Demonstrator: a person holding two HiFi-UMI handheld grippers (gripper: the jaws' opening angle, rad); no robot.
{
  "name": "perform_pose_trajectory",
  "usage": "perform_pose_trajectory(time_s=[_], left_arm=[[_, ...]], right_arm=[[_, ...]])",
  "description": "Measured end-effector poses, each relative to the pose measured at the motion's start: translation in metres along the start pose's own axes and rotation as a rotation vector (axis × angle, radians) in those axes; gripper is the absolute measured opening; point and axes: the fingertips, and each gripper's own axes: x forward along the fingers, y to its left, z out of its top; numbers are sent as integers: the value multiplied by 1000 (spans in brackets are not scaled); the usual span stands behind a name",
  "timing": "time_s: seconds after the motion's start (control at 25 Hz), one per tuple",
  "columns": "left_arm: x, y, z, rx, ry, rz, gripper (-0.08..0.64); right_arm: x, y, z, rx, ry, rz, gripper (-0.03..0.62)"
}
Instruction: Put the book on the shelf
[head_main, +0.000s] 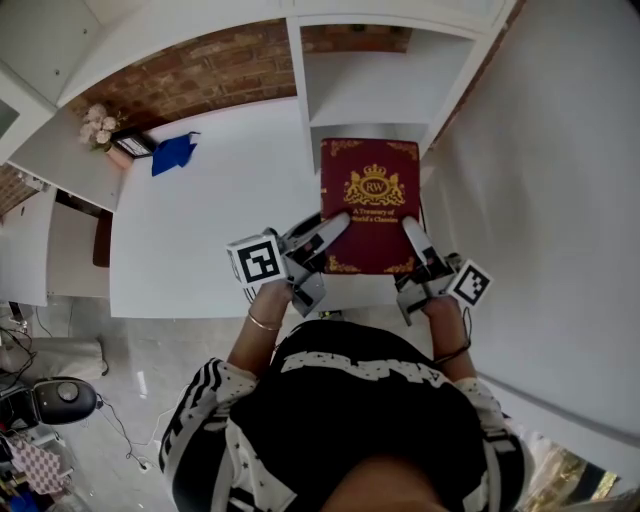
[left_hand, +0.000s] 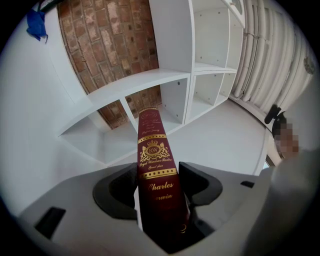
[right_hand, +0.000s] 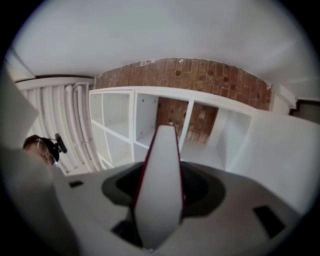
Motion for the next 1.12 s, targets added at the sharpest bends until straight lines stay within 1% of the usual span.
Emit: perform_pose_trajectory(time_s=[0.12,0.36,0.48,0.6,0.68,0.8,1.0,1.12], left_arm=[[7,10,15,-9,-6,2,273],[14,12,28,-3,-15,-13,273],[18,14,35,-11,-26,-7,273],[28,23,58,-22,-53,10,272],[33,27,68,-17,-74,18,272],[32,31,65,-12,-101,34,270],[31,30,64,-12,-134,61,270],[30,29,67,-25,-165,59,265]], right_arm=[[16,-6,8,-6,8,-6,241],[27,-6,15,-9,6,-6,241],[36,-6,21,-9,19,-8,241],[60,-13,35,7,49,-15,241],[72,-17,41,17,64,-4,241],[72,-23,39,28,83,15,241],[69,-28,42,31,129,3,241],[73,-27,44,43,134,5,241]])
